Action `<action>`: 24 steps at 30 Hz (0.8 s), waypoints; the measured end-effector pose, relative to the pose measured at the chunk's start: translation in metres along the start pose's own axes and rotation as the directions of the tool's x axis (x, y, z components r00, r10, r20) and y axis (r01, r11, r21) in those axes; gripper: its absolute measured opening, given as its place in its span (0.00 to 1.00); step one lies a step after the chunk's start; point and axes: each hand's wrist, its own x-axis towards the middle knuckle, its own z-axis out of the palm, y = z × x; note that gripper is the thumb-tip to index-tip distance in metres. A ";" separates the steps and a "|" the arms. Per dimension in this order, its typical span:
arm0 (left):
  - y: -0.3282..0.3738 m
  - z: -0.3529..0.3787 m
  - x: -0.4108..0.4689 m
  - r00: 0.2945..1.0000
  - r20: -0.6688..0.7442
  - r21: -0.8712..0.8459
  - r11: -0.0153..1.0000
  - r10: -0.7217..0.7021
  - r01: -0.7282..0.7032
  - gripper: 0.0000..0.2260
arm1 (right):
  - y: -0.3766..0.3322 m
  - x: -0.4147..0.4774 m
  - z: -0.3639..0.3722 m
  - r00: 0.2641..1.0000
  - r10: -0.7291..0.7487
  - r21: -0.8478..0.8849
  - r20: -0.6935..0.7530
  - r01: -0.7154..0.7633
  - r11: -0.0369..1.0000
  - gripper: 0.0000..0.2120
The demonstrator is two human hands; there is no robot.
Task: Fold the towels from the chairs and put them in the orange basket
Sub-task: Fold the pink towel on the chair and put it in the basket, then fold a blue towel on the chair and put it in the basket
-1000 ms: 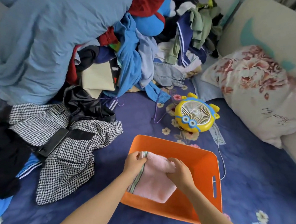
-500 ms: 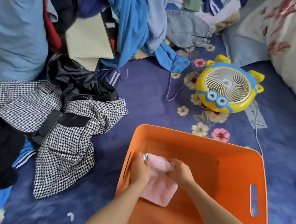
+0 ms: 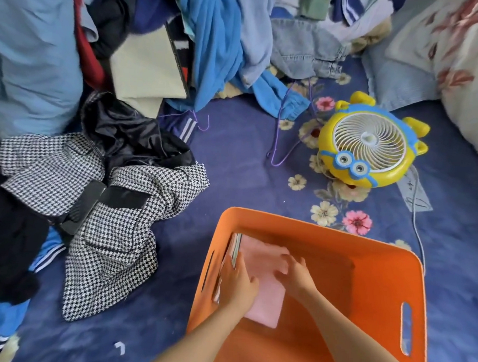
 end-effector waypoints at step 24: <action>-0.017 -0.061 -0.170 0.807 0.101 0.342 0.741 0.583 -0.578 0.20 | 0.057 -0.279 -0.013 0.902 -0.016 -0.137 -0.430 -0.047 0.990 0.21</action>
